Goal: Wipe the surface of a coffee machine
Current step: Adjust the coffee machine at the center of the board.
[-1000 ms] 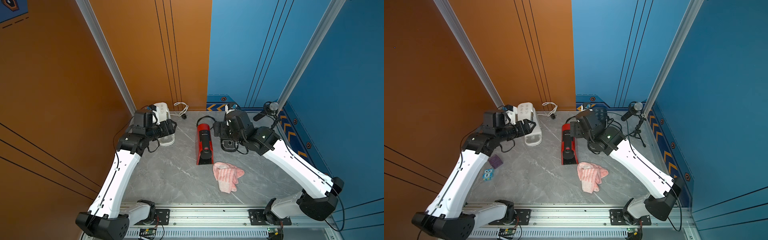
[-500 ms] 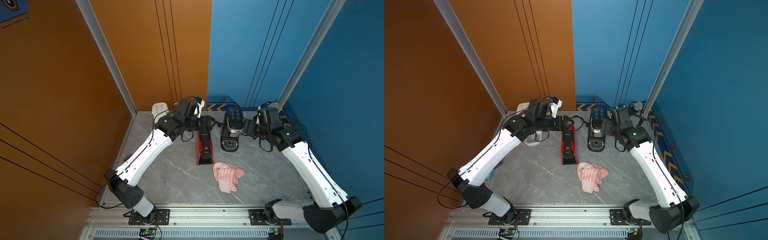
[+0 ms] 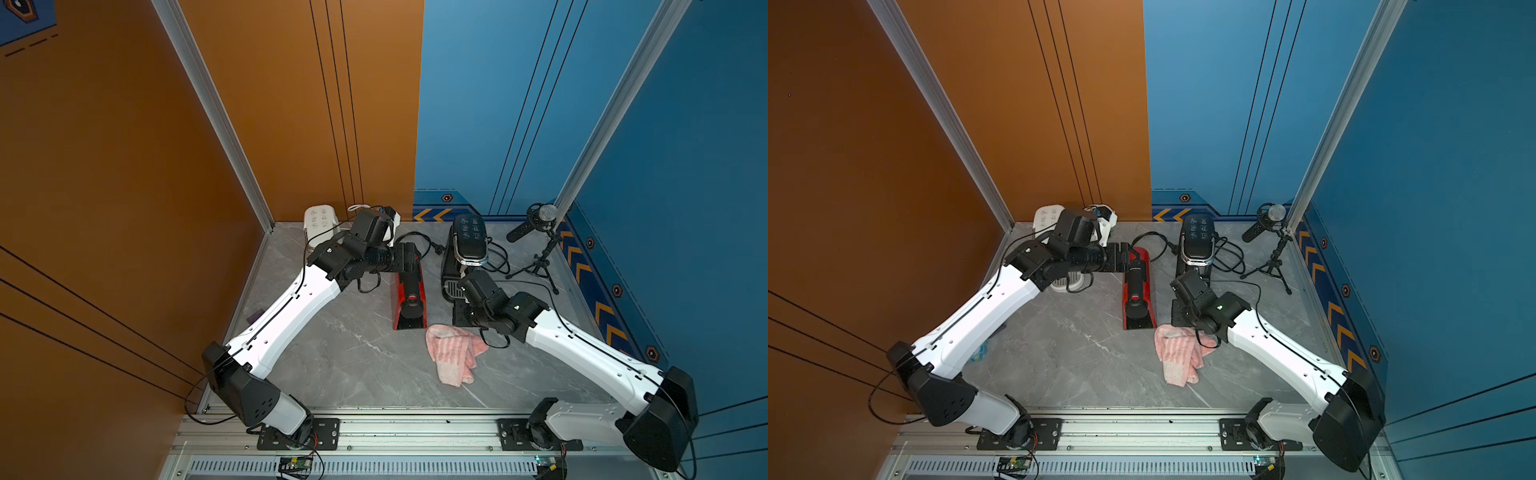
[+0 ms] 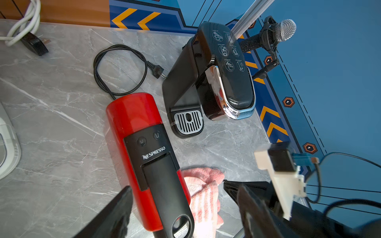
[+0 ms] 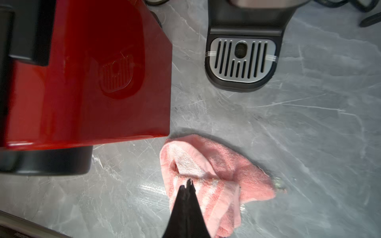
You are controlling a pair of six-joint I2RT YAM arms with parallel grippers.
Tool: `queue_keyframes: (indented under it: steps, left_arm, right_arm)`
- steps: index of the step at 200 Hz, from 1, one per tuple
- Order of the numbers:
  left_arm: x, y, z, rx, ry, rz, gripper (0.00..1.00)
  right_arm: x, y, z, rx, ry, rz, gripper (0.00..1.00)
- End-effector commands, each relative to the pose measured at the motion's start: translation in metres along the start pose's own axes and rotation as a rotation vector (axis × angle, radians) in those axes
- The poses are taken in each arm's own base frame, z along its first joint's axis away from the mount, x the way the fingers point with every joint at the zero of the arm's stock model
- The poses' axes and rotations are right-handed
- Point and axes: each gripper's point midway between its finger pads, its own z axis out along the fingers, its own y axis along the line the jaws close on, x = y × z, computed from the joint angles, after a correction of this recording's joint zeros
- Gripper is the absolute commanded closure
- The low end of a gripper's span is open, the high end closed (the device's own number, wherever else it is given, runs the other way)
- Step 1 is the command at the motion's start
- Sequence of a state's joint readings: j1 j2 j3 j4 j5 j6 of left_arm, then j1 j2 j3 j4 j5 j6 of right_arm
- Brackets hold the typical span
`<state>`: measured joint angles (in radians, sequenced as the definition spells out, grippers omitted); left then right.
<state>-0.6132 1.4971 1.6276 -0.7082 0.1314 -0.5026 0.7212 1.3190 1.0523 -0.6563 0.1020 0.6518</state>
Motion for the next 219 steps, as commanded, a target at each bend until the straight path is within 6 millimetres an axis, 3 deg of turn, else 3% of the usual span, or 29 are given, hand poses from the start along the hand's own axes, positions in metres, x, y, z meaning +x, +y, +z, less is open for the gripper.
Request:
queue_keyframes:
  steps: [1,34,74,98,158,204,219]
  left_arm:
    - [0.001,0.008,-0.016,-0.023,-0.028,-0.014,0.18]
    - [-0.006,0.016,-0.039,-0.024,-0.079,-0.023,0.17]
    - [-0.013,0.023,-0.061,-0.015,-0.126,-0.044,0.16]
    - [-0.016,0.026,-0.066,-0.008,-0.136,-0.052,0.16]
    - [-0.018,0.028,-0.067,-0.006,-0.137,-0.052,0.16]
    - [-0.021,0.024,-0.060,0.011,-0.122,-0.046,0.15]
    - [-0.023,0.021,-0.054,0.022,-0.107,-0.045,0.16]
  right_arm:
    - [-0.018,0.022,0.032,-0.008,-0.058,0.014,1.00]
    - [-0.013,0.023,0.085,0.063,-0.018,-0.008,1.00]
    - [-0.017,0.027,0.116,0.056,0.004,0.025,1.00]
    - [-0.021,0.042,0.124,0.011,0.005,0.040,1.00]
    - [-0.015,0.055,0.148,-0.063,0.043,0.117,1.00]
    - [-0.030,0.066,0.161,-0.069,0.032,0.120,1.00]
    - [-0.032,0.063,0.157,-0.049,0.039,0.106,1.00]
